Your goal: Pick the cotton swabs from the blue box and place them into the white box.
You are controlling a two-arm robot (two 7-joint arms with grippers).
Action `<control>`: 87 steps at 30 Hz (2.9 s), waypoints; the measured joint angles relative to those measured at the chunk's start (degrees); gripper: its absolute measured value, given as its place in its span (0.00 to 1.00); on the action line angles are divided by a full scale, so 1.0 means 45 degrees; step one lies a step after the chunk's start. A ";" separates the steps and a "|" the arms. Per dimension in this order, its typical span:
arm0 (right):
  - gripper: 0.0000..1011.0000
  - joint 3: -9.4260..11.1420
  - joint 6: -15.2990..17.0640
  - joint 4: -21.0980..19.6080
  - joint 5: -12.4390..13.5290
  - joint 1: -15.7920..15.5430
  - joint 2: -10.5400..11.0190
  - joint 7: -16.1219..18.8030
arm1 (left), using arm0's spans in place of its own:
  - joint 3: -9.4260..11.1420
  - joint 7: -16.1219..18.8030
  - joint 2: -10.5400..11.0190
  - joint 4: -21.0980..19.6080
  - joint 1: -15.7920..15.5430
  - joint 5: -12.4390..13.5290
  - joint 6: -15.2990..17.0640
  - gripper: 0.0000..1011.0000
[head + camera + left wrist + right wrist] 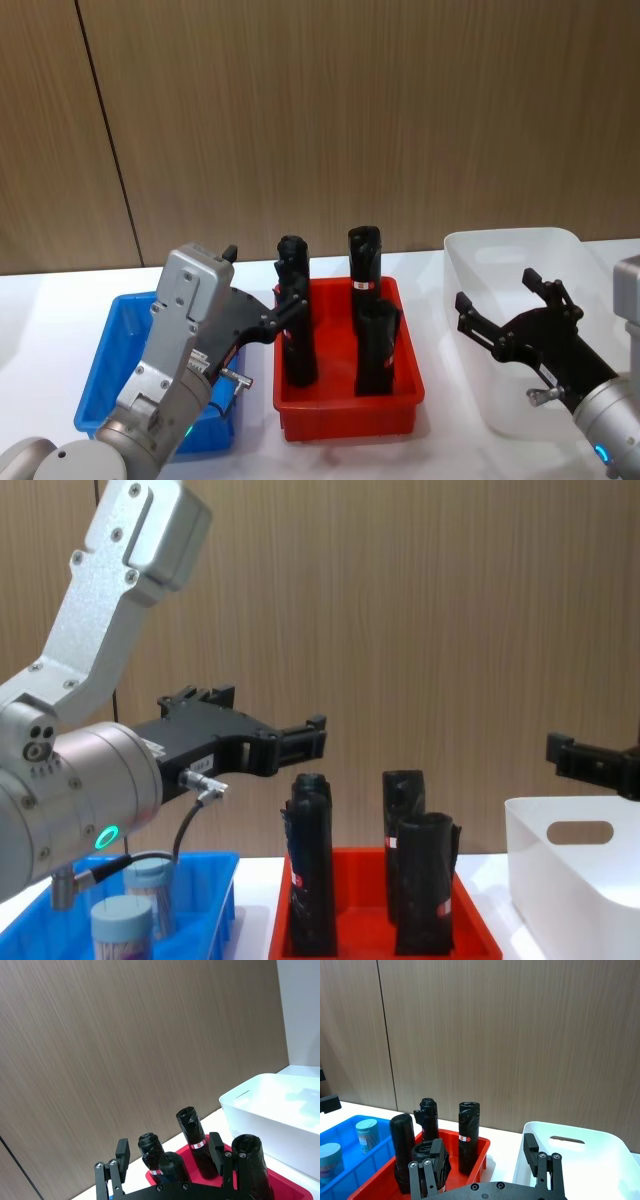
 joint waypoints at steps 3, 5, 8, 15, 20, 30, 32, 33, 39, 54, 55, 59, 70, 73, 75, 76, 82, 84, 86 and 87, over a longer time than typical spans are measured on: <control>0.99 0.0000 0.0000 0.0001 0.0000 0.0000 0.0001 0.0000 | 0.0000 0.0000 -0.0001 0.0000 0.0000 0.0001 0.0000 0.99; 0.99 0.0000 0.0000 0.0000 0.0000 0.0000 0.0000 0.0000 | 0.0000 0.0000 0.0000 0.0000 0.0000 0.0001 0.0000 0.99; 0.99 0.0000 0.0000 0.0000 0.0000 0.0000 0.0000 0.0000 | 0.0000 0.0000 0.0000 0.0000 0.0000 0.0000 0.0000 0.99; 0.99 0.0000 0.0000 0.0000 0.0000 0.0000 0.0001 0.0000 | 0.0000 0.0000 0.0000 0.0000 0.0000 0.0000 0.0000 0.99; 0.99 0.0000 0.0000 0.0000 0.0000 0.0000 0.0000 0.0000 | 0.0000 0.0001 0.0000 0.0000 0.0000 0.0000 0.0000 0.99; 0.99 0.0000 0.0000 0.0001 0.0000 0.0000 0.0000 0.0000 | -0.0079 -0.0176 0.0072 0.0111 -0.0016 0.0000 -0.0018 0.99; 0.99 0.0000 0.0000 0.0000 0.0000 0.0000 0.0000 0.0000 | -0.0140 -0.0279 0.0129 0.0192 -0.0030 -0.0014 -0.0038 0.99; 0.99 0.0001 0.0000 0.0000 0.0000 0.0000 0.0001 0.0000 | -0.0199 -0.0397 0.0187 0.0274 -0.0048 -0.0043 -0.0057 0.99; 0.99 0.0000 0.0000 0.0000 0.0000 0.0000 0.0000 0.0001 | -0.0512 -0.0816 0.0449 0.0702 -0.0114 -0.0415 -0.0129 0.99; 0.99 0.0000 0.0000 0.0001 0.0000 0.0000 0.0001 0.0000 | -0.1293 -0.1334 0.0992 0.1764 -0.0184 -0.1977 0.0087 0.99; 0.99 0.0000 0.0000 0.0000 0.0000 0.0000 0.0001 0.0000 | -0.1327 -0.1350 0.1010 0.1809 -0.0188 -0.2037 0.0126 0.99; 0.99 0.0000 0.0000 0.0000 0.0000 0.0000 0.0001 0.0001 | -0.1494 -0.1415 0.1099 0.2044 -0.0223 -0.2400 0.0439 0.99; 0.99 0.0000 0.0000 0.0000 0.0000 0.0000 0.0000 0.0000 | -0.1693 -0.1475 0.1201 0.2332 -0.0330 -0.2713 0.1748 0.99; 0.99 0.0001 0.0000 0.0001 0.0000 0.0000 0.0001 0.0000 | -0.1707 -0.1475 0.1204 0.2337 -0.0350 -0.2718 0.2058 0.99; 0.99 0.0000 0.0000 0.0000 -0.0001 0.0000 0.0000 0.0000 | -0.1719 -0.1446 0.1204 0.2337 -0.0373 -0.2738 0.2388 0.99; 0.99 0.0000 0.0000 0.0000 0.0000 0.0000 0.0001 0.0000 | -0.1722 -0.1431 0.1204 0.2337 -0.0378 -0.2748 0.2486 0.99; 0.99 0.0000 0.0000 0.0000 0.0000 0.0000 0.0000 0.0000 | -0.1752 -0.1222 0.1156 0.2332 -0.0397 -0.2943 0.3128 0.99; 0.99 0.0000 0.0000 0.0001 0.0000 0.0000 0.0001 0.0000 | -0.1762 -0.1099 0.1124 0.2334 -0.0397 -0.3062 0.3315 0.99; 0.99 0.0000 0.0000 0.0000 0.0000 0.0000 0.0001 0.0001 | -0.1768 -0.1017 0.1098 0.2349 -0.0394 -0.3141 0.3415 0.99; 0.99 0.0000 0.0000 0.0001 0.0000 0.0000 0.0001 0.0001 | -0.1770 -0.0974 0.1085 0.2360 -0.0391 -0.3182 0.3468 0.99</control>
